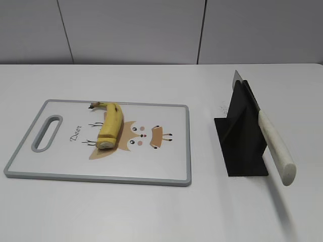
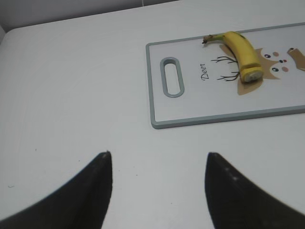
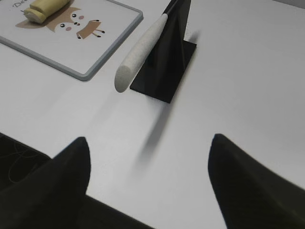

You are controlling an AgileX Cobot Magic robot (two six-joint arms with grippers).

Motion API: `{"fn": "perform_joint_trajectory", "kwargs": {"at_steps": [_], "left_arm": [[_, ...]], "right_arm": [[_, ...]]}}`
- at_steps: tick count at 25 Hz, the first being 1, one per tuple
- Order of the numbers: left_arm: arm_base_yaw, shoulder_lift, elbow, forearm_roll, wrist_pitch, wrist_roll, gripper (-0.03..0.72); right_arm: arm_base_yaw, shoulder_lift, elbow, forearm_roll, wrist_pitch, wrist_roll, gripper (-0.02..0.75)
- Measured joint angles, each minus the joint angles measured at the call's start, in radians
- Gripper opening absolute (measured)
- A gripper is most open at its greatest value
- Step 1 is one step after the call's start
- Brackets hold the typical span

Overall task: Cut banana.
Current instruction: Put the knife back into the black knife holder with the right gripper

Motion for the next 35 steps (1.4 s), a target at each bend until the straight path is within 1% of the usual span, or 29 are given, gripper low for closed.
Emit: {"fn": "perform_joint_trajectory", "kwargs": {"at_steps": [5,8,18,22,26,35], "left_arm": [[0.0,0.0,0.0,0.0,0.0,0.0,0.589],[0.0,0.0,0.0,0.0,0.001,0.0,0.589],[0.0,0.0,0.0,0.022,0.0,-0.031,0.589],[0.0,0.0,0.0,0.023,0.0,-0.031,0.589],[0.0,0.0,0.0,0.023,0.0,-0.031,0.589],[0.0,0.0,0.0,0.023,0.0,-0.031,0.589]], "right_arm": [[-0.008,-0.061,0.003,0.002,-0.004,0.0,0.593],[-0.046,-0.075,0.003,0.012,-0.003,0.0,0.593],[-0.317,-0.075,0.003,0.027,-0.004,0.0,0.593],[-0.388,-0.075,0.003,0.027,-0.004,0.0,0.593],[-0.404,-0.075,0.003,0.027,-0.004,0.0,0.593],[-0.404,-0.075,0.003,0.027,-0.004,0.0,0.593]]}}
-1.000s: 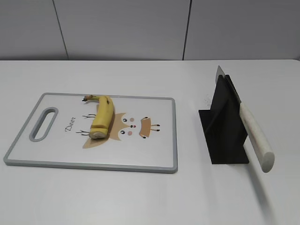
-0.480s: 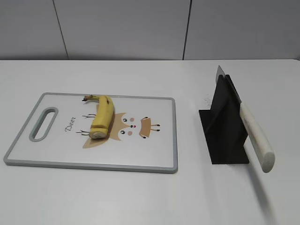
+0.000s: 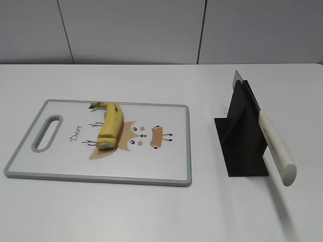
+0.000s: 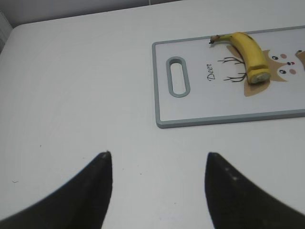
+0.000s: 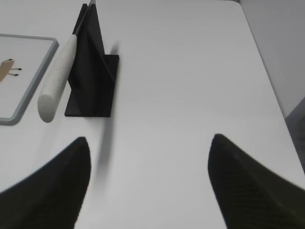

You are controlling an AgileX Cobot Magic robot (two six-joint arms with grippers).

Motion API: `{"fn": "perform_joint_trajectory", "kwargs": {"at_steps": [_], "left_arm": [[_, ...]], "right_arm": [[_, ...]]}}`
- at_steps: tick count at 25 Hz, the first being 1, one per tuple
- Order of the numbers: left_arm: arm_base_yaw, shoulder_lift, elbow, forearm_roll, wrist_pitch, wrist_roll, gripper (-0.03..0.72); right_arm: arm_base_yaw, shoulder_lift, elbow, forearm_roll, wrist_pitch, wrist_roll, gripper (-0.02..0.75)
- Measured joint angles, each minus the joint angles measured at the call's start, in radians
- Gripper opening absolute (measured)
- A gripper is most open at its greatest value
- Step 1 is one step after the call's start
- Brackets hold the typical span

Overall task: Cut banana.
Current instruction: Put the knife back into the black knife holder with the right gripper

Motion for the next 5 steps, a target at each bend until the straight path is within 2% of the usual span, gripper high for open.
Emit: {"fn": "perform_joint_trajectory", "kwargs": {"at_steps": [5], "left_arm": [[0.0,0.0,0.0,0.0,0.0,0.0,0.589]], "right_arm": [[0.0,0.0,0.0,0.0,0.0,0.0,0.593]]}}
